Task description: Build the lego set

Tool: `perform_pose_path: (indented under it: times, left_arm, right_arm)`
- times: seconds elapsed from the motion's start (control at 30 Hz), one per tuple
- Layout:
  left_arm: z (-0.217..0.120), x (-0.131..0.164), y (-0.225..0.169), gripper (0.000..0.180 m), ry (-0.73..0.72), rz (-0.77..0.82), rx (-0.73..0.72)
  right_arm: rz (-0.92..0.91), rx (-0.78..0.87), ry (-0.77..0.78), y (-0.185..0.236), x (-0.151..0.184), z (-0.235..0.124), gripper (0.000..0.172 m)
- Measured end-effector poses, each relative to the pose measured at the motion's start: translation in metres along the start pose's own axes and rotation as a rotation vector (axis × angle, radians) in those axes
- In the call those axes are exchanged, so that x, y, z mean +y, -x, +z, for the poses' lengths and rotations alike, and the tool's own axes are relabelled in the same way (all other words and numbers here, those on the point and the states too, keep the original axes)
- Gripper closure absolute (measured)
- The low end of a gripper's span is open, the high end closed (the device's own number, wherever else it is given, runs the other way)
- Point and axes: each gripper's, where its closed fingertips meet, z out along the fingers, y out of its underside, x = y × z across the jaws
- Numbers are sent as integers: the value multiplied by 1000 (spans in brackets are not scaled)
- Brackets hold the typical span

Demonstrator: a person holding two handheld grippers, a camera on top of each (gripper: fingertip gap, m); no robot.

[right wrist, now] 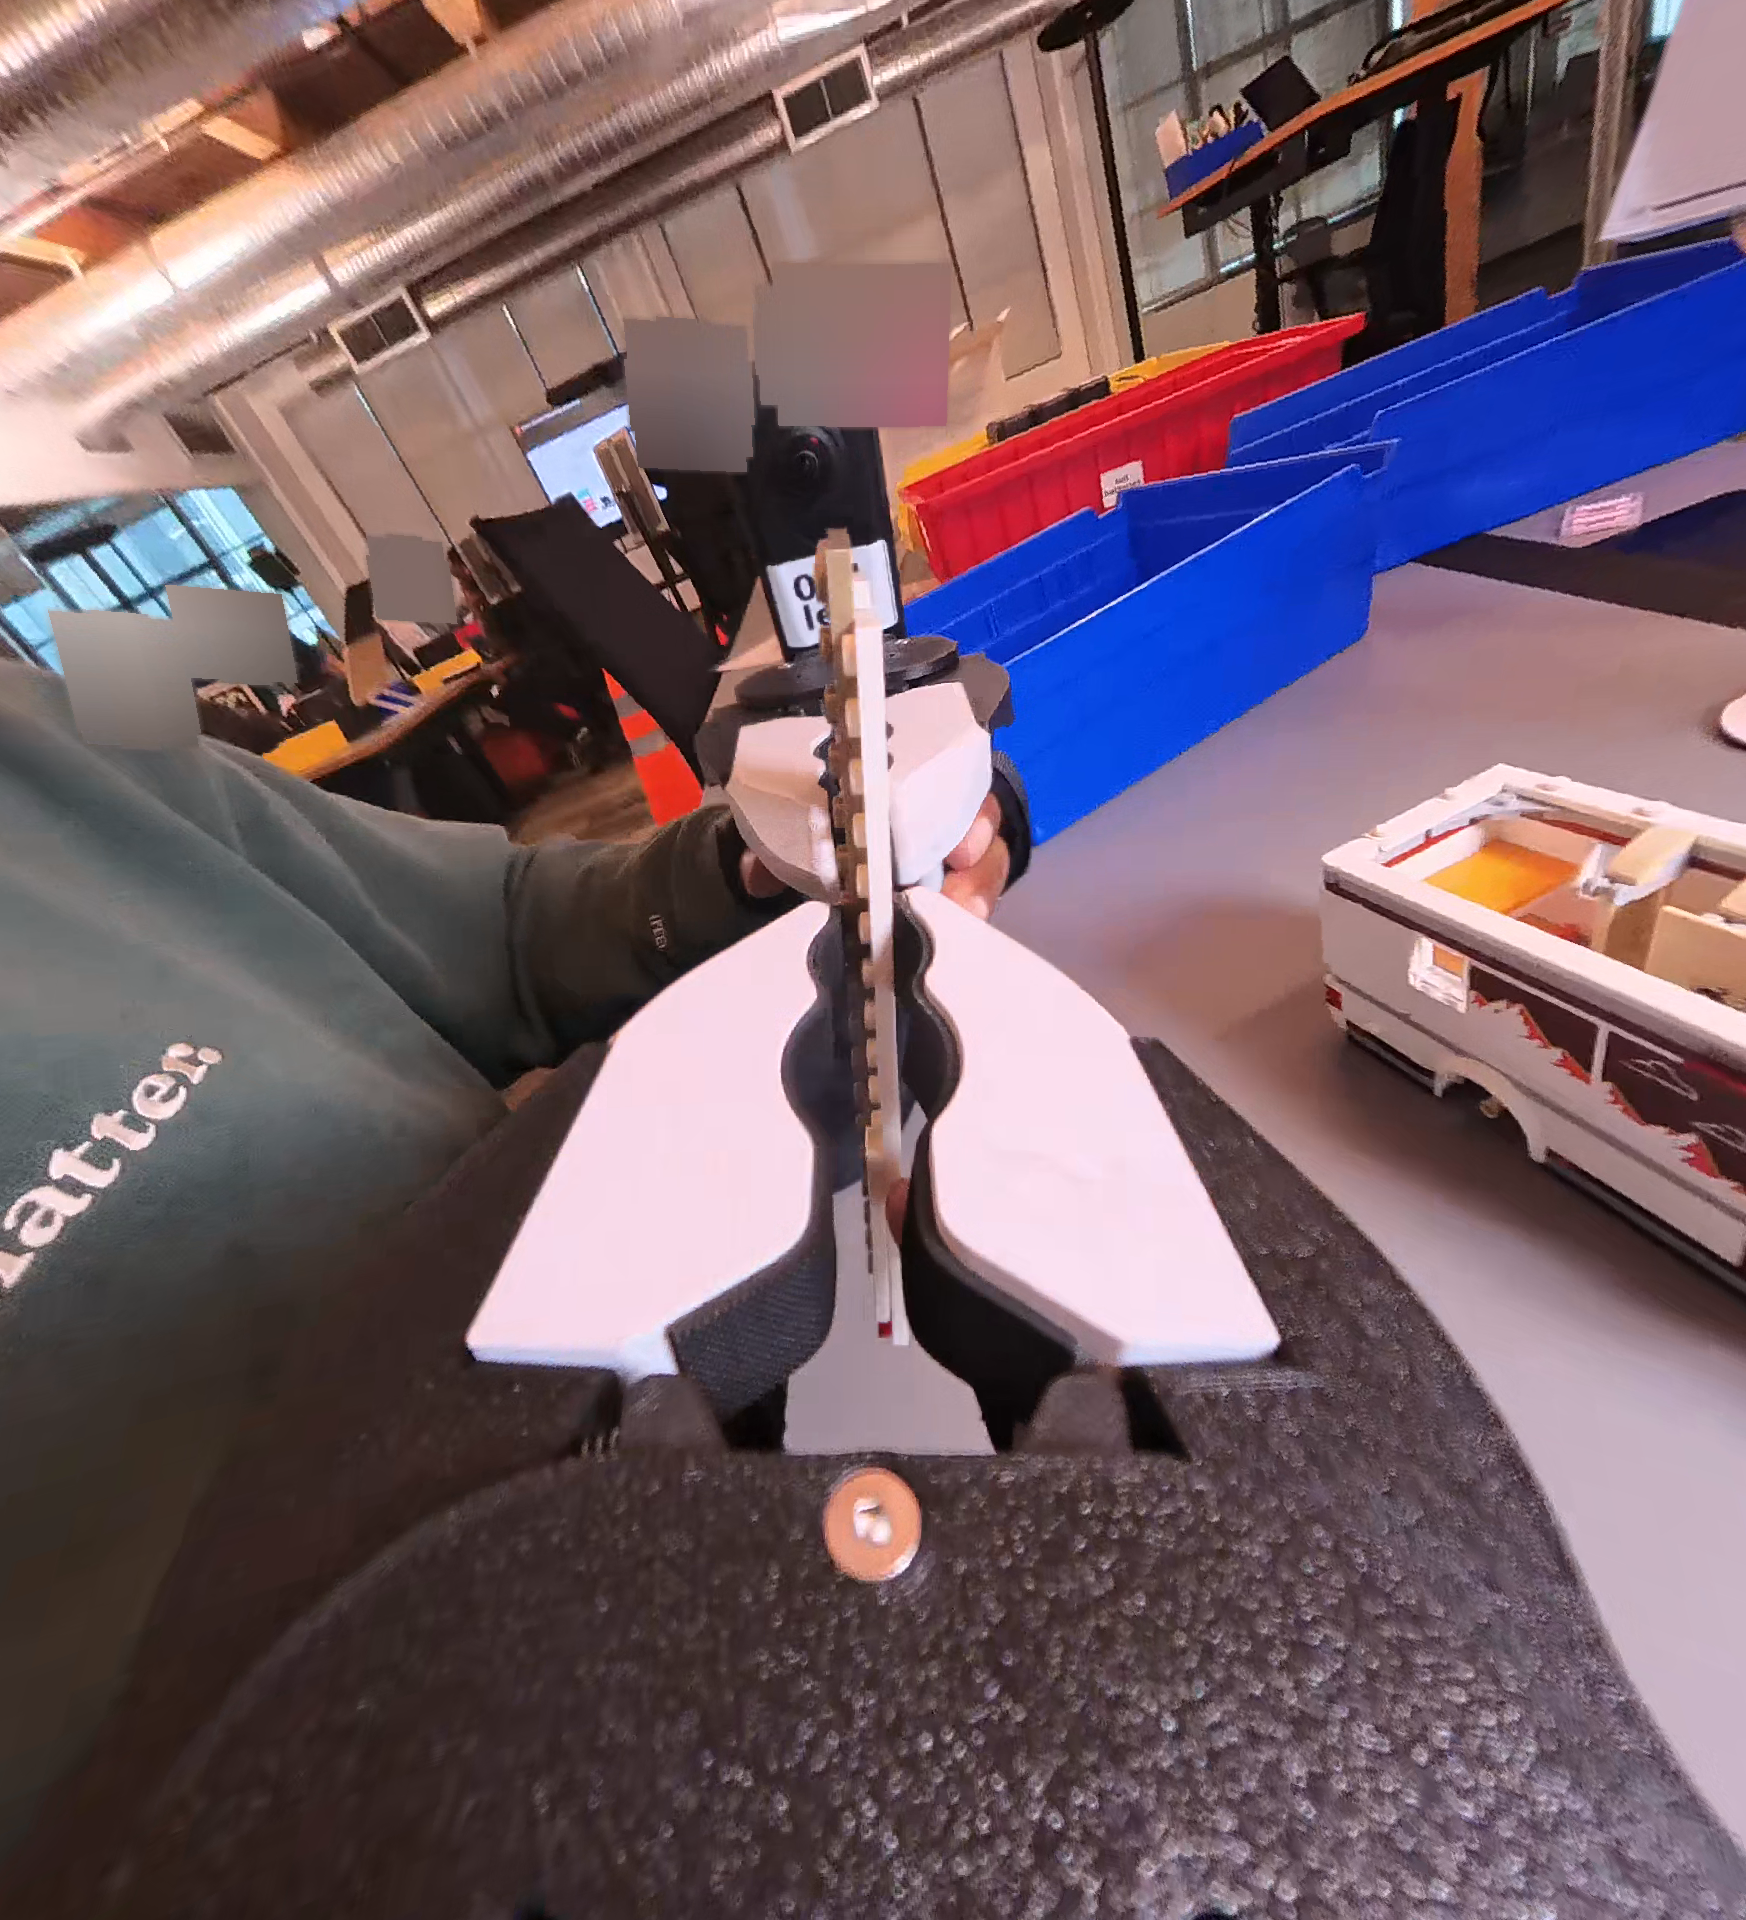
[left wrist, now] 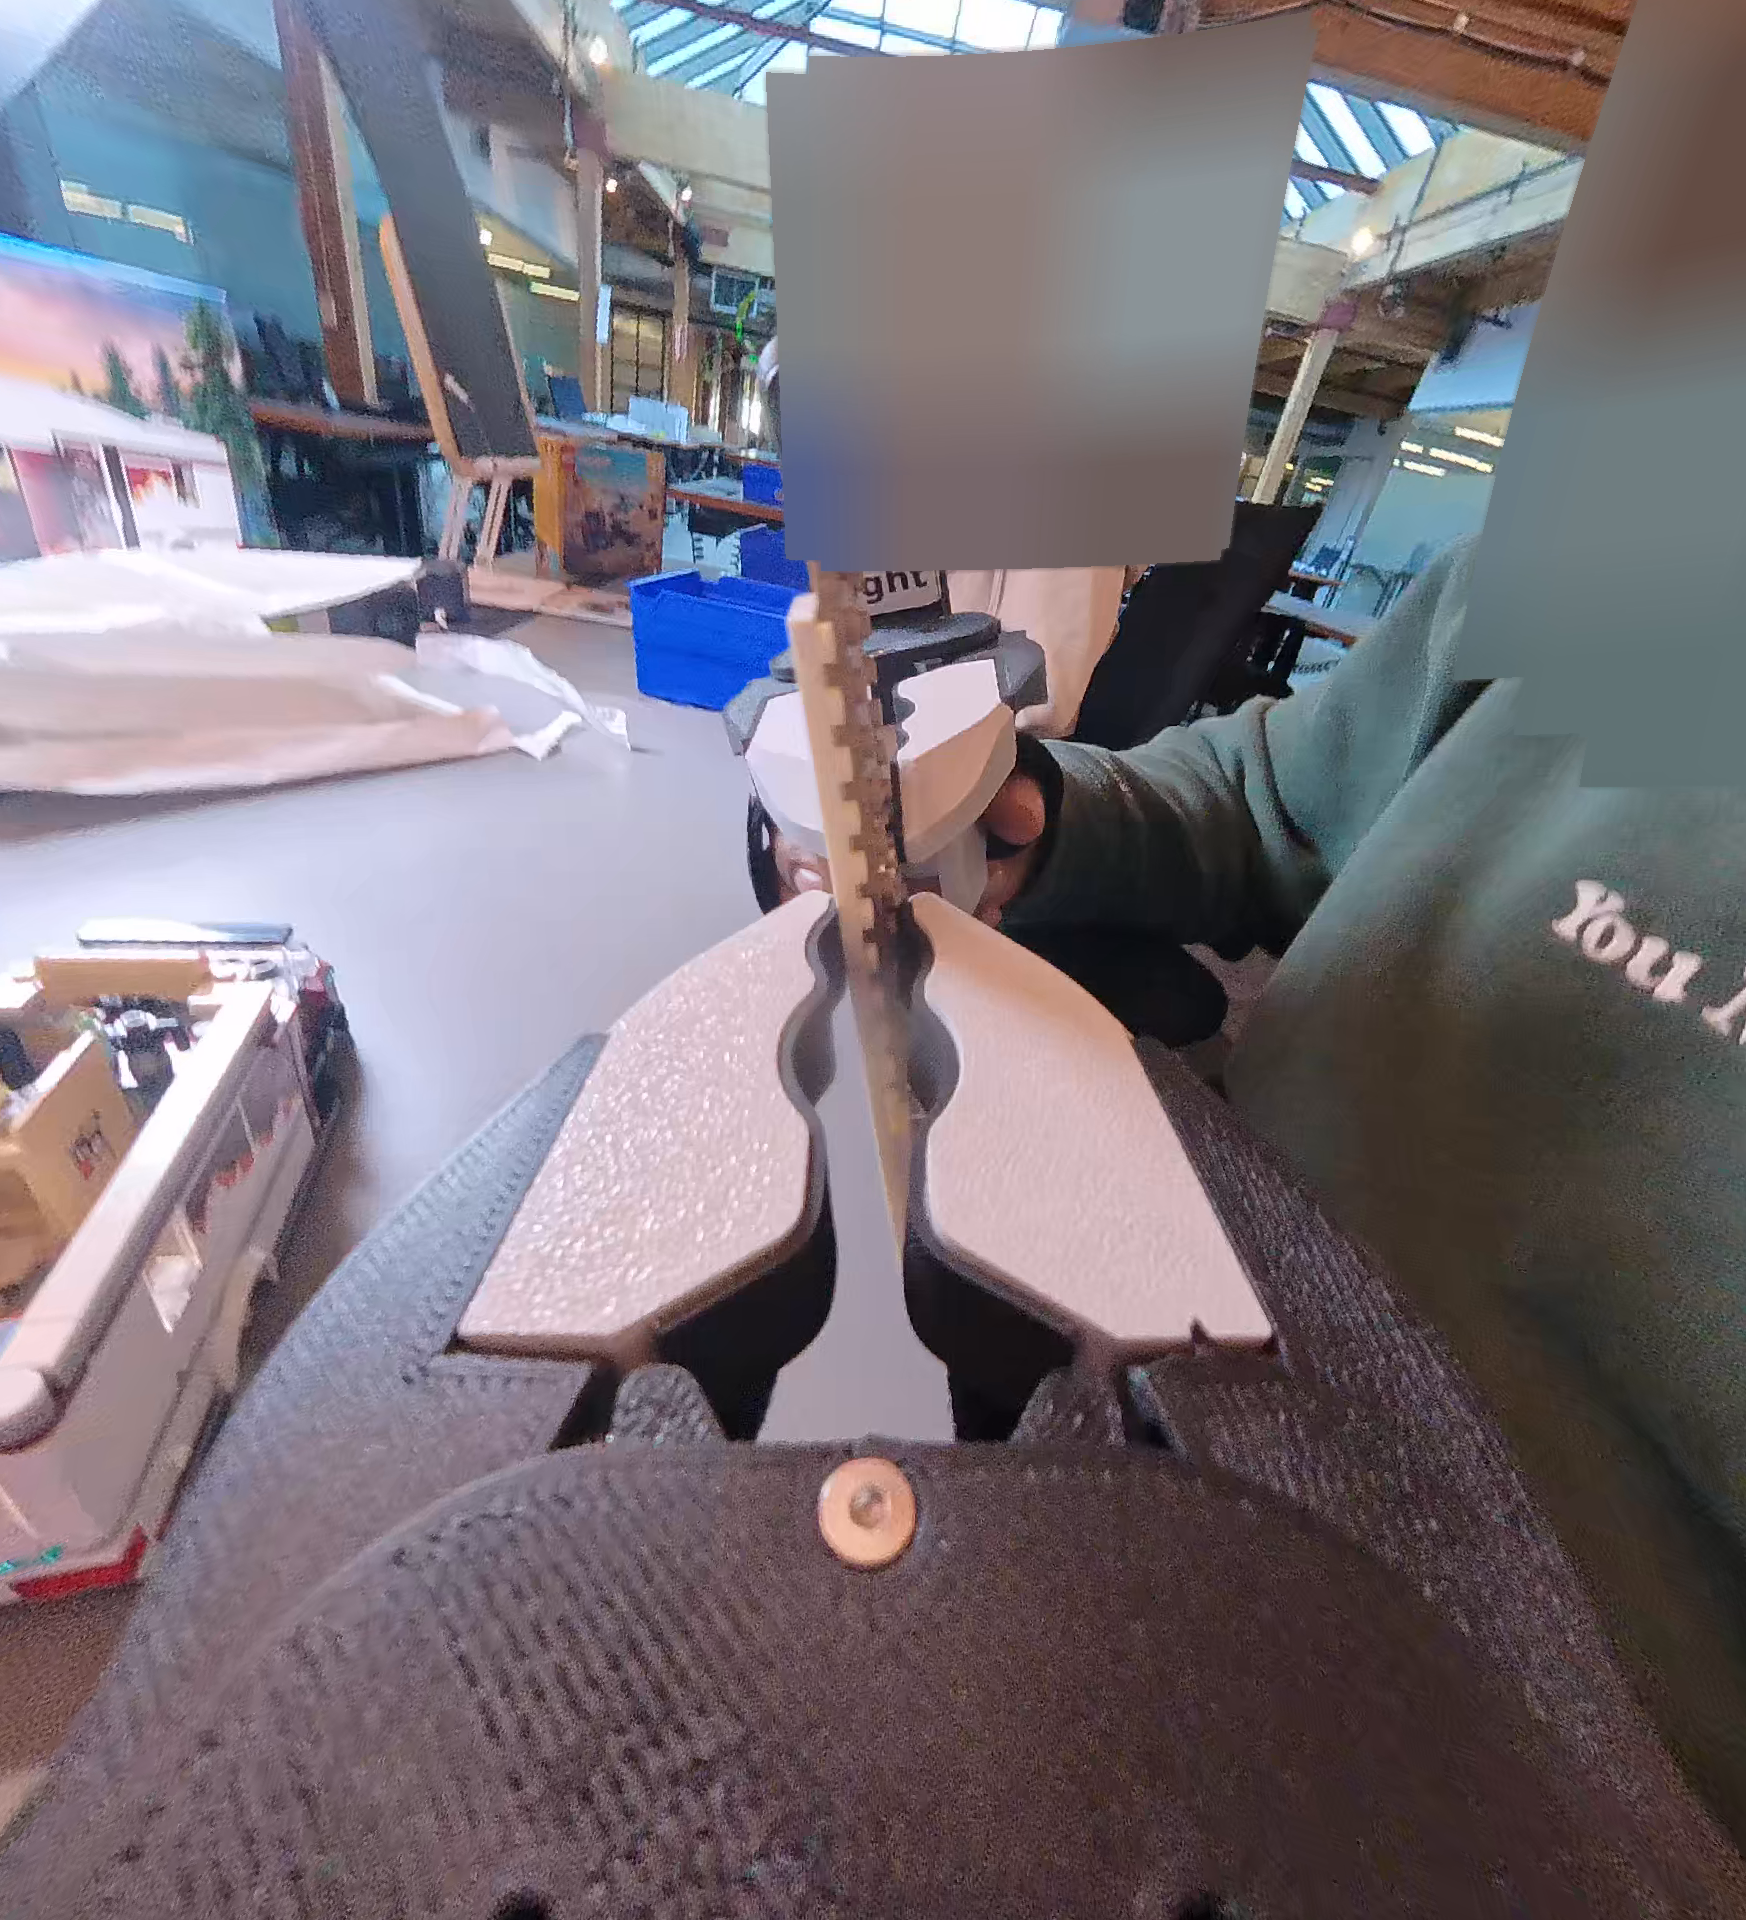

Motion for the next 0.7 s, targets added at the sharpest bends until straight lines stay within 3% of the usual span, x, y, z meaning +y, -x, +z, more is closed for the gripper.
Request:
perform_pose_path:
  times: [0.2, 0.27, 0.4, 0.43, 0.5, 0.7]
  left_arm:
    - [2, 4, 7, 172, -21, -220, 21]
    - [2, 5, 9, 172, -27, -257, 25]
    - [0, 4, 12, 172, -63, -336, 42]
    - [1, 4, 14, 170, -75, -334, 33]
    - [3, 12, 18, 148, -30, -318, 3]
    - [16, 32, 9, 169, 76, -324, 35]
  right_arm:
    - [27, -22, 62, -9, 11, -1, 154]
    - [21, -16, 48, -9, 12, 0, 164]
    - [85, -24, 29, -13, 11, 1, 164]
    - [131, -41, 5, -14, 9, 1, 164]
    - [241, -69, -78, -19, -1, -4, 165]
    - [445, -83, -237, -36, -10, -17, 164]
